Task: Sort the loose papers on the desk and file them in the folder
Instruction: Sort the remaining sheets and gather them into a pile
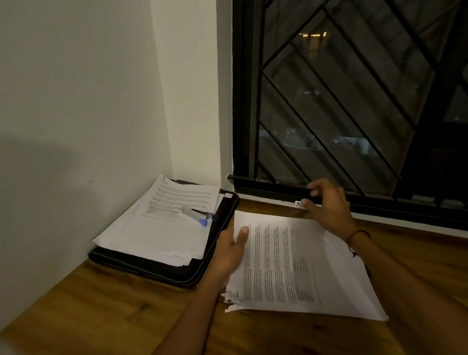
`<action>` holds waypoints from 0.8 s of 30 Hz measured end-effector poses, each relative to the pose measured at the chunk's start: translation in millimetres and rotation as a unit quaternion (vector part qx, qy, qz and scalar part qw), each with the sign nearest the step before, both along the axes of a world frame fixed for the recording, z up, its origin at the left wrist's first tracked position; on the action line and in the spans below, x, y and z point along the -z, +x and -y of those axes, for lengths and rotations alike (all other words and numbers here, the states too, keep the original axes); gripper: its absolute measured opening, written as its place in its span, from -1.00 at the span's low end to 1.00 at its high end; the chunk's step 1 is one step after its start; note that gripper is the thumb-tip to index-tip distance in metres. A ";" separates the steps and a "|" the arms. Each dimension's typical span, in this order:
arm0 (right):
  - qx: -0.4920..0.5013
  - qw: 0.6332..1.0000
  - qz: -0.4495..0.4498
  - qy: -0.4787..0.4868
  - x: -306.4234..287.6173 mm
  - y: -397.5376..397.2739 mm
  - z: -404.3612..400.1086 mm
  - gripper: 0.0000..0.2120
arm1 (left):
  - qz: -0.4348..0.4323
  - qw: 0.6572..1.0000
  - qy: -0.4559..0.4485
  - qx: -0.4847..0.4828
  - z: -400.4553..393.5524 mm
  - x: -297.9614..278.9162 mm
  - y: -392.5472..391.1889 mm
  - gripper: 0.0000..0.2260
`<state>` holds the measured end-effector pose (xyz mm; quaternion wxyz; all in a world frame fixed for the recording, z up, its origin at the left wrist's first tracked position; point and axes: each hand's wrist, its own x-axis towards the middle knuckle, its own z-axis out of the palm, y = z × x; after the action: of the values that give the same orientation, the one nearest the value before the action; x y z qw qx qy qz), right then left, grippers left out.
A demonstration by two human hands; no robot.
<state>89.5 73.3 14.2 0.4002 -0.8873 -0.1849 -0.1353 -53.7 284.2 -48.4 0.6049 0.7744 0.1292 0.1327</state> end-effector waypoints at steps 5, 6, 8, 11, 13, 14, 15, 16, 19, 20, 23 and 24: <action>-0.173 0.983 -0.060 -0.001 -20.3 1.3 -80.7 -0.83 | 0.008 1.000 0.016 -0.006 -7.0 2.6 -12.0 -0.66; -0.201 0.977 -0.071 -0.018 -24.4 -0.5 -96.2 -0.83 | 0.011 1.000 0.012 -0.009 -9.5 4.5 -15.7 -0.65; -0.235 0.966 -0.082 -0.071 -30.6 -3.5 -126.2 -0.81 | 0.014 1.000 0.014 -0.016 -14.3 8.7 -23.8 -0.64; -0.251 0.952 -0.097 -0.142 -28.8 -3.3 -169.9 -0.73 | 0.011 0.999 0.022 -0.026 -19.1 11.0 -35.5 -0.69; -0.260 0.944 -0.100 -0.179 -25.0 -4.4 -197.3 -0.66 | 0.010 0.999 0.012 -0.033 -19.8 12.2 -36.8 -0.67; -0.268 0.938 -0.099 -0.199 -23.8 -7.3 -209.1 -0.63 | 0.011 0.999 0.010 -0.034 -20.1 13.8 -35.7 -0.64; -0.281 0.928 -0.097 -0.223 -24.0 -11.6 -219.8 -0.59 | 0.009 0.999 0.012 -0.035 -20.0 14.8 -34.7 -0.63; -0.296 0.916 -0.091 -0.255 -24.5 -15.8 -229.7 -0.57 | 0.009 0.999 0.011 -0.035 -20.0 15.5 -33.4 -0.64; -0.322 0.872 -0.056 -0.365 -26.5 -24.3 -254.0 -0.52 | 0.016 0.999 0.002 -0.034 -21.1 17.5 -29.9 -0.69; -0.317 0.860 -0.041 -0.397 -24.8 -23.4 -260.9 -0.52 | 0.020 0.999 0.004 -0.033 -21.7 17.4 -29.3 -0.69; -0.302 0.854 -0.035 -0.422 -19.5 -15.2 -271.8 -0.74 | 0.027 0.999 -0.004 -0.026 -22.8 18.5 -28.9 -0.67; -0.300 0.860 -0.049 -0.409 -21.1 -12.7 -271.1 -0.79 | 0.030 0.999 -0.013 -0.021 -22.9 19.1 -29.2 -0.67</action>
<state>76.7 344.3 35.3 0.0314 -0.8781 -0.4614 0.1225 -82.9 307.1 -67.5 0.6152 0.7596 0.1295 0.1668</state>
